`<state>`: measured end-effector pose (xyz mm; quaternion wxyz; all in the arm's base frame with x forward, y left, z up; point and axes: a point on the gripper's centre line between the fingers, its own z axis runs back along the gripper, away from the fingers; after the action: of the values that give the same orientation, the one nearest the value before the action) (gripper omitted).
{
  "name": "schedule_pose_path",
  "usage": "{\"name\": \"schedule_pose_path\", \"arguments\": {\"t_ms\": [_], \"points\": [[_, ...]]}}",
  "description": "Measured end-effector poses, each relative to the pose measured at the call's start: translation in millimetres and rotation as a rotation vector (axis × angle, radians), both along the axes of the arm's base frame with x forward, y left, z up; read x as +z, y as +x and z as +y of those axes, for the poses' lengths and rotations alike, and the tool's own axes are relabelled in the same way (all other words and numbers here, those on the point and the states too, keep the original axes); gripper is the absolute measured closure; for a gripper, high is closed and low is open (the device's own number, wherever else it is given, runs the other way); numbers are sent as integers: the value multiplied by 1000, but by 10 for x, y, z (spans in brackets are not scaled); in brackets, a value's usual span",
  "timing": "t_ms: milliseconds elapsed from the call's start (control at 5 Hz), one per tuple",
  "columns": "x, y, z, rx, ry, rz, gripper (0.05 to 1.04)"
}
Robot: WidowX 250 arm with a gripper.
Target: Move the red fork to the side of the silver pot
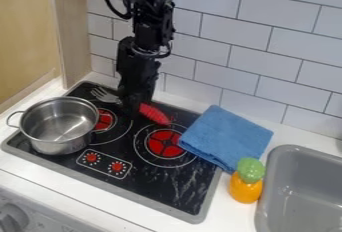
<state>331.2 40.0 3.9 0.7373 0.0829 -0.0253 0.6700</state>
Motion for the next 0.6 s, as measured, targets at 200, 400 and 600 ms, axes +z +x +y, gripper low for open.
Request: {"name": "schedule_pose_path", "arguments": {"t_ms": [200, 400, 600], "points": [[-28, 18, -13, 7, -8, 3, 677], [-31, 25, -42, 29, -28, -3, 370], [-31, 24, -45, 26, -31, -3, 108]]}}
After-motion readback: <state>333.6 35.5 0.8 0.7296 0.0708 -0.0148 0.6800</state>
